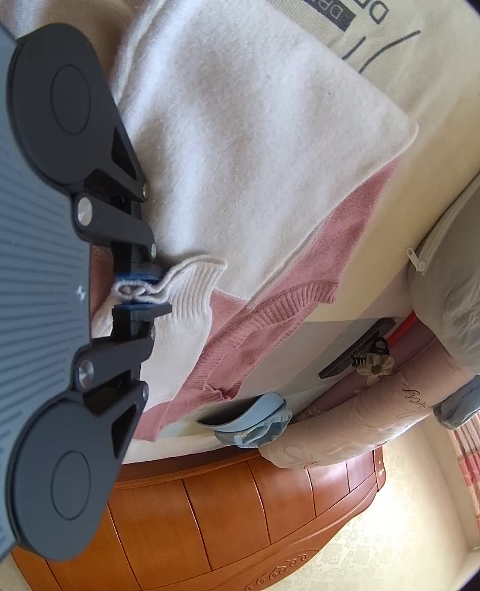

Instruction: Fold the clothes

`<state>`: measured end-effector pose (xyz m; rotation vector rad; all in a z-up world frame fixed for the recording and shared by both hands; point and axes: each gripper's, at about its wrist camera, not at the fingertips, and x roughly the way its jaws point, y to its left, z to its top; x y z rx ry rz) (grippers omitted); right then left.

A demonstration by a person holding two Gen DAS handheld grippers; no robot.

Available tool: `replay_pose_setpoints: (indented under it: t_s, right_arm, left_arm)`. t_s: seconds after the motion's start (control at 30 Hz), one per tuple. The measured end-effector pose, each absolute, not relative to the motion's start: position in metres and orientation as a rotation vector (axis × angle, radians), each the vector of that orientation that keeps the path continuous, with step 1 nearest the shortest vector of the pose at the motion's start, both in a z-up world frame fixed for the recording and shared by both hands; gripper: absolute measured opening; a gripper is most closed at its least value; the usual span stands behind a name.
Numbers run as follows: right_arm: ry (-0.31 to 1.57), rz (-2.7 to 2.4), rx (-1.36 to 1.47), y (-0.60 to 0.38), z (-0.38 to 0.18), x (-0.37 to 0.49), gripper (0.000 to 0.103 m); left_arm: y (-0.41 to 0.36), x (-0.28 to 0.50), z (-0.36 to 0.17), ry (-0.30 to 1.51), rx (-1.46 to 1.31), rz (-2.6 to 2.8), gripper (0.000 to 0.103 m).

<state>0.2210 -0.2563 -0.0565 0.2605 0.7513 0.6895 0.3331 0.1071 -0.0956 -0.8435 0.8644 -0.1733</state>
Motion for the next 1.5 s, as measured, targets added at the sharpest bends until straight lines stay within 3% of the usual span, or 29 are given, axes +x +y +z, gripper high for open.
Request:
replay_pose_setpoints:
  t_s: [0.3, 0.73, 1.1, 1.33, 1.5]
  right_arm:
    - [0.750, 0.656, 0.247, -0.268, -0.054, 0.218, 0.103]
    - [0.628, 0.565, 0.101, -0.293, -0.016, 0.265, 0.103]
    - [0.705, 0.496, 0.119, -0.314, -0.020, 0.333, 0.103]
    - [0.677, 0.542, 0.091, -0.294, -0.003, 0.373, 0.103]
    - [0.777, 0.461, -0.073, -0.263, -0.041, 0.411, 0.103]
  left_arm:
    - [0.111, 0.346, -0.042, 0.765, -0.655, -0.162, 0.006]
    - [0.118, 0.356, -0.073, 0.840, -0.645, -0.123, 0.006]
    - [0.124, 0.343, -0.060, 0.833, -0.497, -0.095, 0.010]
    - [0.085, 0.344, -0.038, 0.793, -0.361, -0.261, 0.036]
    - [0.052, 0.346, -0.056, 0.826, -0.187, -0.304, 0.037]
